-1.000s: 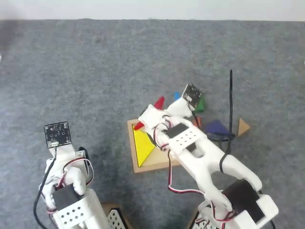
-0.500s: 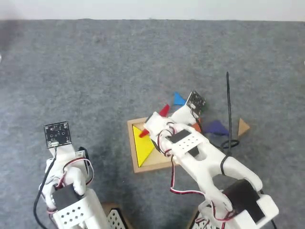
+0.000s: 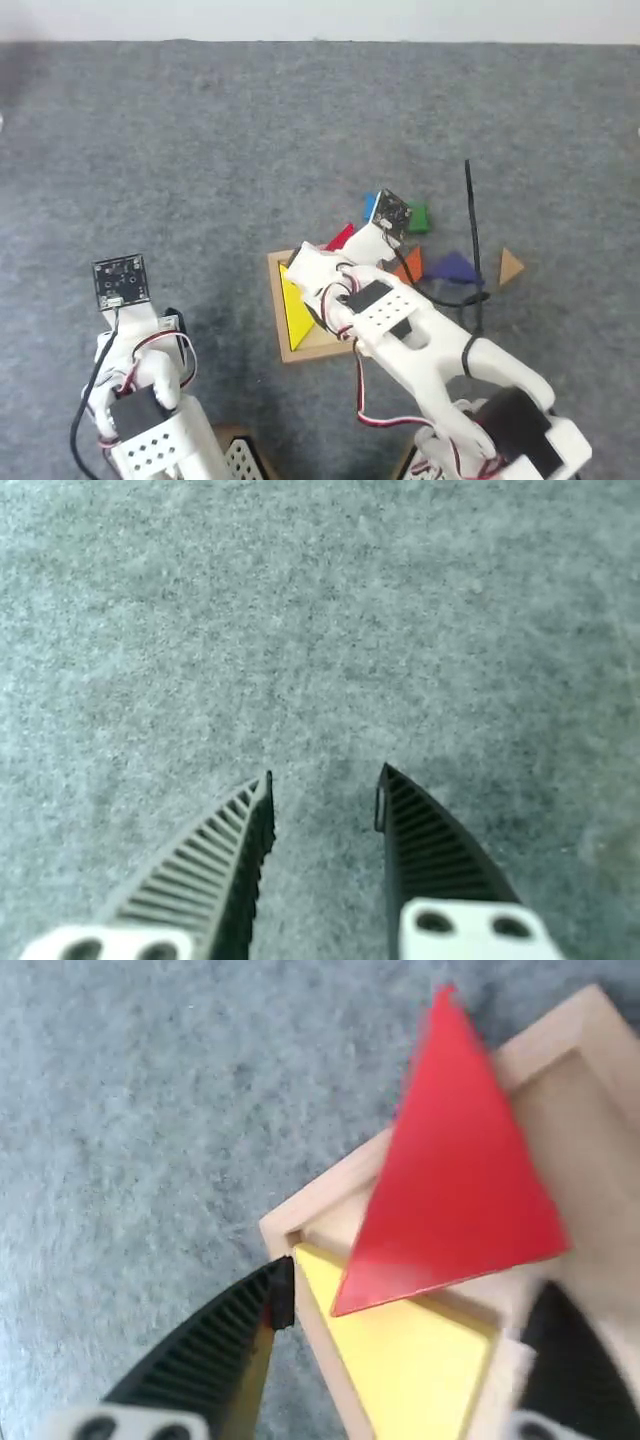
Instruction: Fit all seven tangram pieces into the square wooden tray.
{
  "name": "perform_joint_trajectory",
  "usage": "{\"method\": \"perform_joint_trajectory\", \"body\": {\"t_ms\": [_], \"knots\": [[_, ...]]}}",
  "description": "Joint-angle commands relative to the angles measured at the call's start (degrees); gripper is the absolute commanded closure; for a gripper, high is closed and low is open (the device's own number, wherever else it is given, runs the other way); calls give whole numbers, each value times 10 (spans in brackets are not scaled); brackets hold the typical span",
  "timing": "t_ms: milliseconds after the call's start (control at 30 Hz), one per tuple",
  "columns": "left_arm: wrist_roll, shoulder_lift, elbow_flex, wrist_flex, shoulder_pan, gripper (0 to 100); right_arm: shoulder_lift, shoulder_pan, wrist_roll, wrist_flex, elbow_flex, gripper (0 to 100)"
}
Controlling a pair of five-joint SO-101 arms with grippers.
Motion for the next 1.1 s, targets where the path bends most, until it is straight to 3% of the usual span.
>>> {"method": "perform_joint_trajectory", "body": {"t_ms": [0,333,533,633,800,833,1067], "knots": [[5,-11,-2,3,-1,833,-34,-1,16,0,26,480],[5,-11,-2,3,0,833,-327,24,134,9,116,504],[5,-11,-2,3,0,833,-468,41,186,153,76,649],[5,-11,-2,3,1,833,-461,64,322,264,16,732],[5,-11,-2,3,-1,833,-423,145,731,325,-27,867],[5,-11,-2,3,-1,833,-407,151,779,327,-27,891],[5,-11,-2,3,-1,833,-189,165,798,288,-67,898]]}}
